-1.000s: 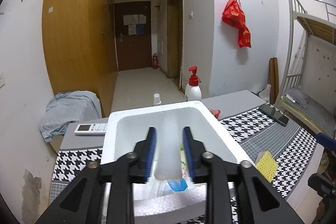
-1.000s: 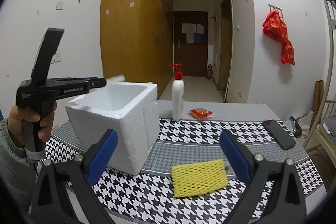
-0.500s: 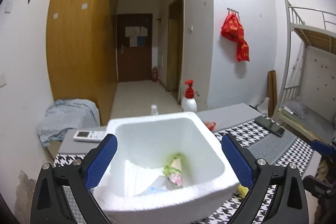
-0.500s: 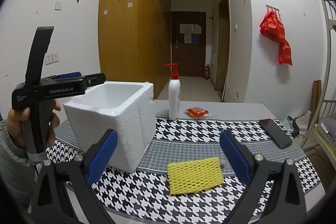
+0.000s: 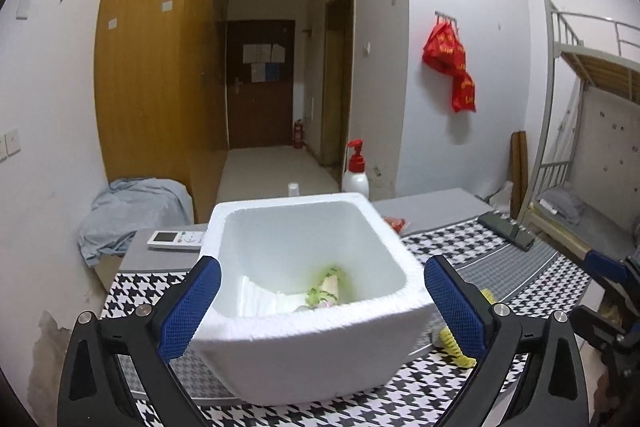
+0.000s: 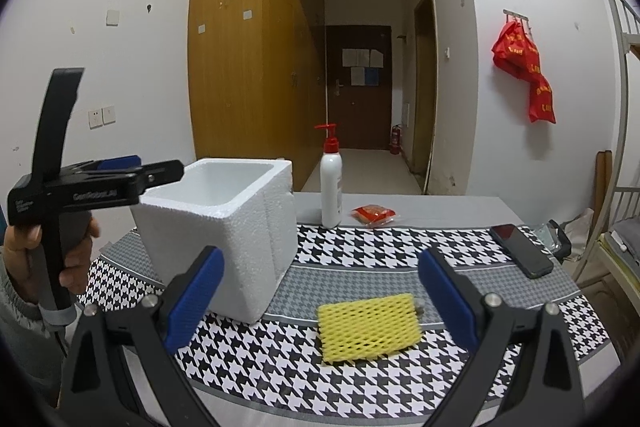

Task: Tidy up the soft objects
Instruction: 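Withdraw both tools from the foam box toward the yellow mesh sponge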

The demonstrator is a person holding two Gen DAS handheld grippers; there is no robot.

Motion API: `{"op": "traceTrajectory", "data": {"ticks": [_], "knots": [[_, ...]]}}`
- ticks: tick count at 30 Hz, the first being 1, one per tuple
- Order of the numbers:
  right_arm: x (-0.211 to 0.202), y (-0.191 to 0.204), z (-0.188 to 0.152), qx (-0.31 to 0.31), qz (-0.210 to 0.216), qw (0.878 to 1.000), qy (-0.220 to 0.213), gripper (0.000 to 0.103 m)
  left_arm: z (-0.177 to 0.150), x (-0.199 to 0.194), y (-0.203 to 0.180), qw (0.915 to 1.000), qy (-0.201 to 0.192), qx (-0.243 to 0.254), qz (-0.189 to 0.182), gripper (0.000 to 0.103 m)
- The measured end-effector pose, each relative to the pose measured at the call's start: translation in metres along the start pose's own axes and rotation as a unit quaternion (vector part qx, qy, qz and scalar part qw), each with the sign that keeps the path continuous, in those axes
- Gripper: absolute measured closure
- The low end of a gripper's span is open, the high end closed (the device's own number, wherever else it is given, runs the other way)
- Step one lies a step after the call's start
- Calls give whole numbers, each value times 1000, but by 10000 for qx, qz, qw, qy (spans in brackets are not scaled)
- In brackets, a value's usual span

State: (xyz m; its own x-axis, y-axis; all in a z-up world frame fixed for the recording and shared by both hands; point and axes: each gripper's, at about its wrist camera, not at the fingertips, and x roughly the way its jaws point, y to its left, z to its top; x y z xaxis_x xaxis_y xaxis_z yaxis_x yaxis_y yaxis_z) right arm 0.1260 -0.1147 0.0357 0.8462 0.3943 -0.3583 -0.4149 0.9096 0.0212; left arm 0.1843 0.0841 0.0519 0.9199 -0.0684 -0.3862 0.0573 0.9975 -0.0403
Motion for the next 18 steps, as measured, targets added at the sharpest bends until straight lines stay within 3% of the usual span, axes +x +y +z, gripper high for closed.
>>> {"op": "traceTrajectory", "data": {"ticks": [8, 18], "knots": [[-15, -4, -4, 14, -8, 9999, -105, 4, -11, -31, -8, 9994, -158, -201, -227, 1], [-34, -10, -10, -31, -21, 9997, -254, 4, -34, -62, -32, 9985, -513, -35, 176, 1]]}}
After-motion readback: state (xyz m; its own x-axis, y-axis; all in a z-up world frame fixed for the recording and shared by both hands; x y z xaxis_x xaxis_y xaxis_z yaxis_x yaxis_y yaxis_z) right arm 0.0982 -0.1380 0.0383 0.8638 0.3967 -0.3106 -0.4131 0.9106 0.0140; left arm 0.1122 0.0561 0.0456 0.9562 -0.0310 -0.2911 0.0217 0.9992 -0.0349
